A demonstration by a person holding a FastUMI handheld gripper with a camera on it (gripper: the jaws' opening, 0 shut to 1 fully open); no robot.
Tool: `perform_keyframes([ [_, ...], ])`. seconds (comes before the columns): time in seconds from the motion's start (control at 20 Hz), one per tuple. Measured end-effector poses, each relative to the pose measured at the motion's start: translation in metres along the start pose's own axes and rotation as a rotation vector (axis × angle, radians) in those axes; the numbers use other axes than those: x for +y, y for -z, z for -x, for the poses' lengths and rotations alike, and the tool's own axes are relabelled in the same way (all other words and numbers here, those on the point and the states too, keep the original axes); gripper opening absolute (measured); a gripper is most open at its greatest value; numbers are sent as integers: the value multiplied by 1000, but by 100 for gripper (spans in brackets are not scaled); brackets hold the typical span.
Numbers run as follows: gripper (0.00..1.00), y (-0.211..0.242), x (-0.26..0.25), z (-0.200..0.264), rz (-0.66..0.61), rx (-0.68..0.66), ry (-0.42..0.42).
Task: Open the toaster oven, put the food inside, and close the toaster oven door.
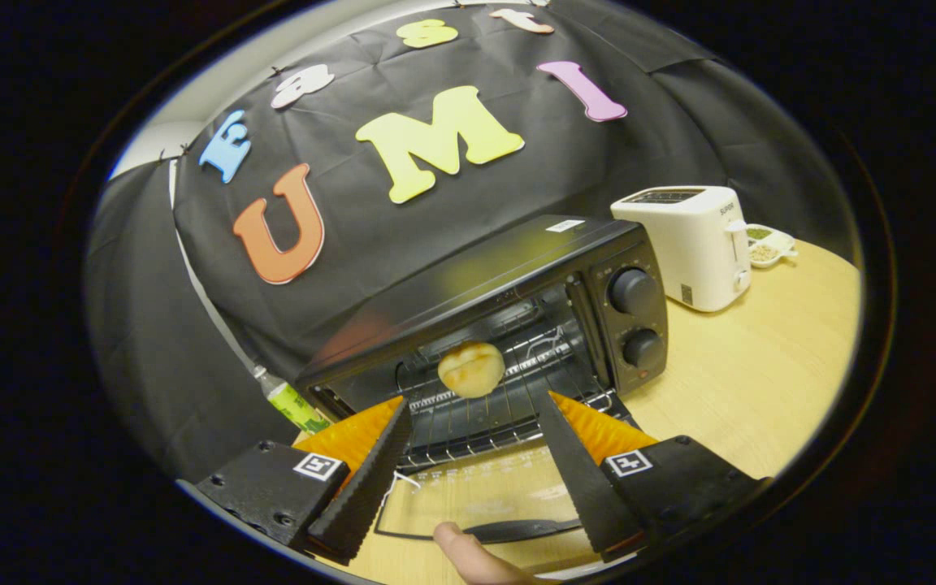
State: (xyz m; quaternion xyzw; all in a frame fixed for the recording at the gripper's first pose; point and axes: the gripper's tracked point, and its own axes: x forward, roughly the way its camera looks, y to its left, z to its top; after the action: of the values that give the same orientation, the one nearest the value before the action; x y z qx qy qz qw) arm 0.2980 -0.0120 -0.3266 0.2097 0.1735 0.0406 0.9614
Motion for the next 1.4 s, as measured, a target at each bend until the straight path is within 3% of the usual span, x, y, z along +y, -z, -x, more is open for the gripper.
perform_keyframes([
  [0.15,100,18,-5,11,80,59,20],
  [0.25,100,33,-16,16,150,116,77],
  [0.5,100,83,-19,32,297,298,90],
  [0.7,100,100,-21,46,405,337,115],
  [0.95,100,123,-14,66,388,407,116],
  [1.4,100,127,-18,49,353,415,192],
])
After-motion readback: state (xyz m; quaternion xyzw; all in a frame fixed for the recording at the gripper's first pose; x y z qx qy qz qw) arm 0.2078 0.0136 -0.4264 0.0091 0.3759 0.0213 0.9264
